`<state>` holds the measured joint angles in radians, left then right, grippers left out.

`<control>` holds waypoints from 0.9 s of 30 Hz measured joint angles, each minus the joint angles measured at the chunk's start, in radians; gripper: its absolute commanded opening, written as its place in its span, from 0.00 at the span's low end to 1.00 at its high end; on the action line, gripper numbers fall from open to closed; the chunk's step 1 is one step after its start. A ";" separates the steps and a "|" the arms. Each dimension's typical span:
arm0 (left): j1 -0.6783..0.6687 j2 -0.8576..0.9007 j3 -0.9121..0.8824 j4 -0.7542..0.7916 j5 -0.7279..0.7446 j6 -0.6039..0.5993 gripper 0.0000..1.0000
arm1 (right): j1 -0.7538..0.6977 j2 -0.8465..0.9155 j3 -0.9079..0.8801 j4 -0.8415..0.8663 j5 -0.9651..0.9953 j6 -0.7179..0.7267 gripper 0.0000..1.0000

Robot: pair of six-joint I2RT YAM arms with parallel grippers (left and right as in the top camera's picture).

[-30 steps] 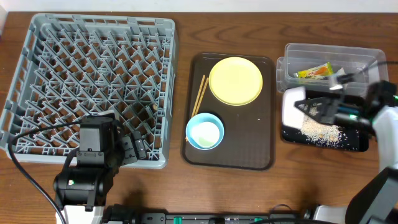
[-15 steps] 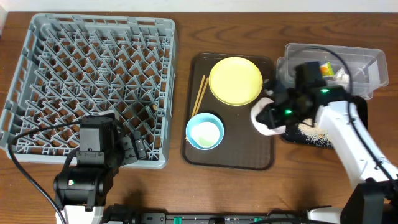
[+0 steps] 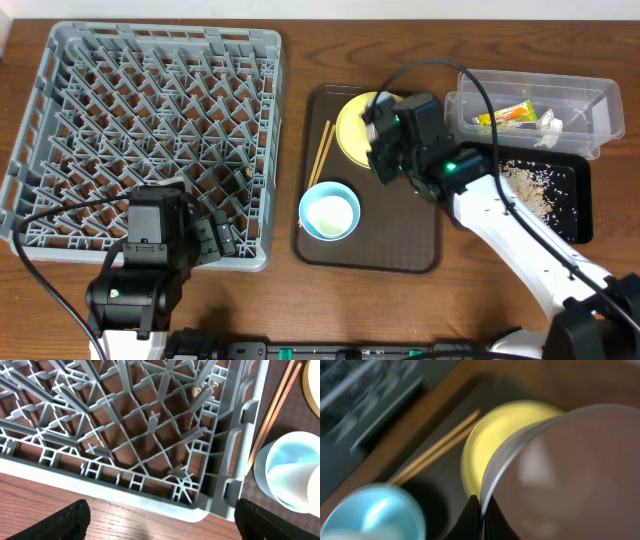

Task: Sort waste into correct bins and load items into the dishwasher
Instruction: 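Carry the pink bowl left and set it on the yellow plate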

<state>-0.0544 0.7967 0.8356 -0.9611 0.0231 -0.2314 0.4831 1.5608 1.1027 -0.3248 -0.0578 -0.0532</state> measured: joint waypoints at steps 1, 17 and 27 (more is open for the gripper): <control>0.000 0.000 0.000 0.000 0.000 0.000 0.94 | 0.000 0.011 0.000 0.037 0.016 0.000 0.01; 0.000 0.000 0.000 0.000 0.000 0.000 0.94 | 0.000 0.309 0.002 0.266 -0.011 0.021 0.01; 0.000 0.000 0.000 0.000 0.000 0.000 0.94 | 0.008 0.346 0.014 0.239 -0.155 0.024 0.01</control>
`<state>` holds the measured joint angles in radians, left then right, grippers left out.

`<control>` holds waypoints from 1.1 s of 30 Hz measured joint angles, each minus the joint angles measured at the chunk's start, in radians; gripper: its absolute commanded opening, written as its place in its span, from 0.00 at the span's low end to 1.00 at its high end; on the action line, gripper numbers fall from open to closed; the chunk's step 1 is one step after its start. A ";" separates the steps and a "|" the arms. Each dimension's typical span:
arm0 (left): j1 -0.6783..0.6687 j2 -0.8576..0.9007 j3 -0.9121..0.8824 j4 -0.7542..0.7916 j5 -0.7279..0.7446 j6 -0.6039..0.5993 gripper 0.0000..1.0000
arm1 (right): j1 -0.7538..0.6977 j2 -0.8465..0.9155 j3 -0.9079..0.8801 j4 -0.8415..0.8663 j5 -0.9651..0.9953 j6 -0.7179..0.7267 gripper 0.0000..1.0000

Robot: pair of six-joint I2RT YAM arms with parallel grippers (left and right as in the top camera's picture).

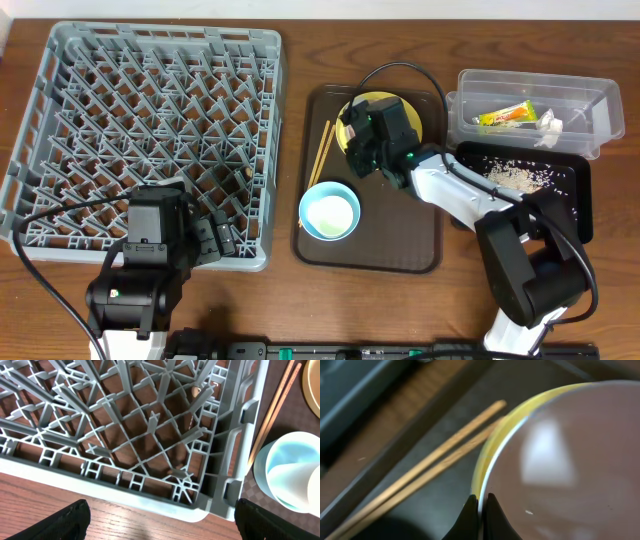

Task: Sort waste into correct bins and load items into the dishwasher
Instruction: 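Carry the pink bowl left and set it on the yellow plate, then release the bowl and grasp the white cup inside the blue bowl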

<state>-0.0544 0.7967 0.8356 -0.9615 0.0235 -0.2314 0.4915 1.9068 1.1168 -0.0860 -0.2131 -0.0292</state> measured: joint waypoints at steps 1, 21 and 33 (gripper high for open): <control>0.000 0.000 0.000 0.000 0.000 0.000 0.94 | 0.003 0.000 0.001 -0.008 -0.020 0.000 0.01; 0.000 0.000 0.000 0.000 0.000 0.000 0.94 | 0.011 0.000 0.014 -0.128 -0.168 0.010 0.20; 0.000 0.000 0.000 0.000 0.000 0.000 0.94 | -0.005 -0.023 0.005 -0.180 -0.091 0.017 0.64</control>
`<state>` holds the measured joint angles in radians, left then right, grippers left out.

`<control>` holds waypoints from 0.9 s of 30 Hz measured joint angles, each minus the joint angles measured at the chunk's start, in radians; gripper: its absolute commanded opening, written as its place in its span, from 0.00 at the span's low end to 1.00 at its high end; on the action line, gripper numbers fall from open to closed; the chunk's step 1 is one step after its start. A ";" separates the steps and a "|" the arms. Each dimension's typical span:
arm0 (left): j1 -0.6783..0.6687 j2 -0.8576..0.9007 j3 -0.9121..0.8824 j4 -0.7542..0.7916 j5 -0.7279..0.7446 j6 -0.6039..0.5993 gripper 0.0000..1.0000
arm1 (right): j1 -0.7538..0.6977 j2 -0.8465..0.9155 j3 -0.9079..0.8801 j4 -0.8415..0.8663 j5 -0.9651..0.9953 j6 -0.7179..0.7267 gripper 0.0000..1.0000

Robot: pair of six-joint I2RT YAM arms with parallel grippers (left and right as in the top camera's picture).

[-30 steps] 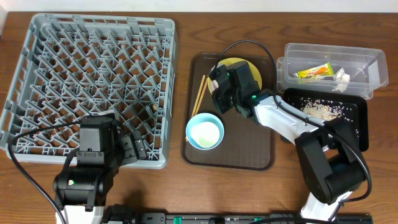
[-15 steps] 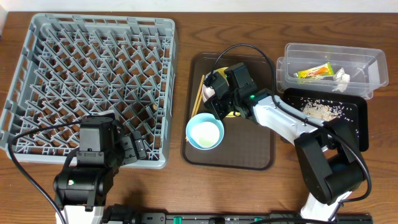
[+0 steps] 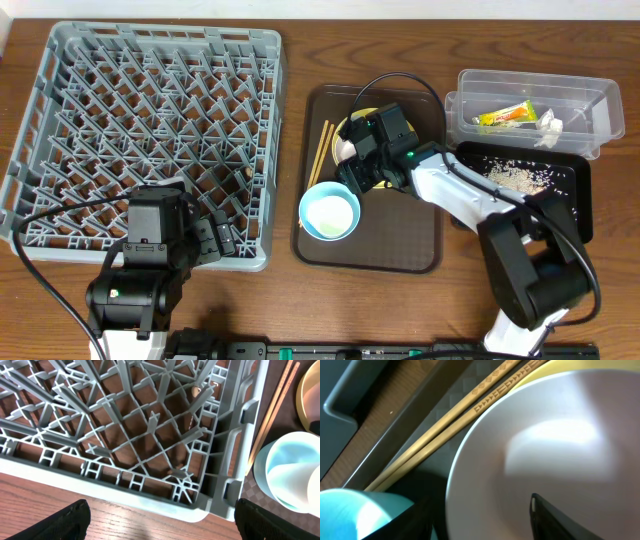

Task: Sort waste into correct bins and load items into the dishwasher
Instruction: 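Release the bowl and grasp the white cup inside the blue bowl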

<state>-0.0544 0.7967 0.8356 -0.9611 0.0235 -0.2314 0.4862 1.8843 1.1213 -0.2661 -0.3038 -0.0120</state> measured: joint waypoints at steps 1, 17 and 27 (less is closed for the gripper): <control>0.000 0.000 0.000 0.000 0.000 0.000 0.94 | 0.000 -0.013 -0.001 -0.008 0.004 0.000 0.67; 0.000 0.055 0.001 0.061 0.030 0.000 0.94 | -0.088 -0.355 -0.003 -0.443 -0.035 0.053 0.70; 0.000 0.130 0.001 0.039 0.030 -0.005 0.94 | 0.116 -0.341 -0.003 -0.436 0.013 0.125 0.59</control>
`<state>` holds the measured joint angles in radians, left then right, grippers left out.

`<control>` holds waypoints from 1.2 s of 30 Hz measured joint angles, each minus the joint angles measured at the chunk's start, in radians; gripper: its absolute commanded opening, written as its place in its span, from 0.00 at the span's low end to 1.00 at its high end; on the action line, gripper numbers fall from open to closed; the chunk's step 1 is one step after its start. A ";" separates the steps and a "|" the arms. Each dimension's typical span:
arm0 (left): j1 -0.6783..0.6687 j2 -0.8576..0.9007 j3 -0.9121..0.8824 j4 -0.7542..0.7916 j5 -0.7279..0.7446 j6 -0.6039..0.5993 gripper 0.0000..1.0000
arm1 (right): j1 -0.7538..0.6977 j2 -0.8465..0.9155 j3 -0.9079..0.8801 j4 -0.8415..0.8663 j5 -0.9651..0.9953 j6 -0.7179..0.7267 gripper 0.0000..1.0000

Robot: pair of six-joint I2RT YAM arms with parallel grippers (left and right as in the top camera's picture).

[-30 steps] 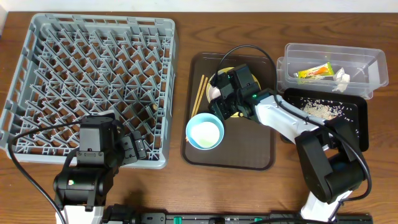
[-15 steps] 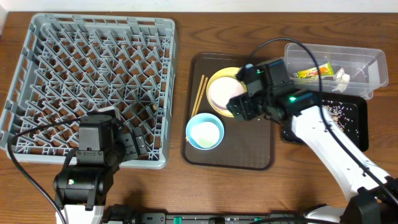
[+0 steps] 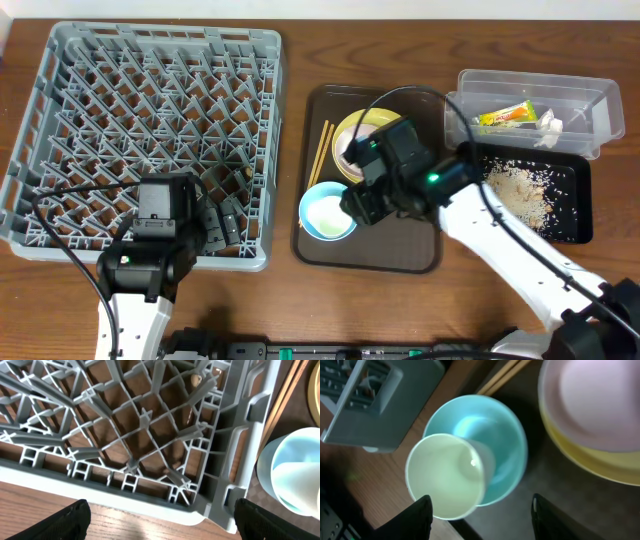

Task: Sort waste into correct bins and load items into the dishwasher
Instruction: 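Release the bowl and grasp the white cup inside the blue bowl, then lift the white cup with the right gripper toward the center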

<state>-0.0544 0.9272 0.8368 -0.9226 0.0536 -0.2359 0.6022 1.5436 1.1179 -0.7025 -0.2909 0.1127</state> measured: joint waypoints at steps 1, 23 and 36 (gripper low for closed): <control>0.000 0.001 0.000 -0.002 0.000 0.000 0.94 | 0.014 0.008 0.000 0.004 0.011 0.010 0.56; 0.000 0.000 0.000 -0.010 0.000 0.000 0.94 | 0.038 0.153 0.010 0.032 0.103 0.176 0.01; 0.000 0.013 0.001 0.266 0.309 -0.042 0.93 | -0.341 -0.039 0.064 -0.016 -0.228 0.121 0.01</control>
<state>-0.0544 0.9398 0.8379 -0.6567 0.3626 -0.2779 0.2611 1.5047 1.1820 -0.7189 -0.5190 0.2340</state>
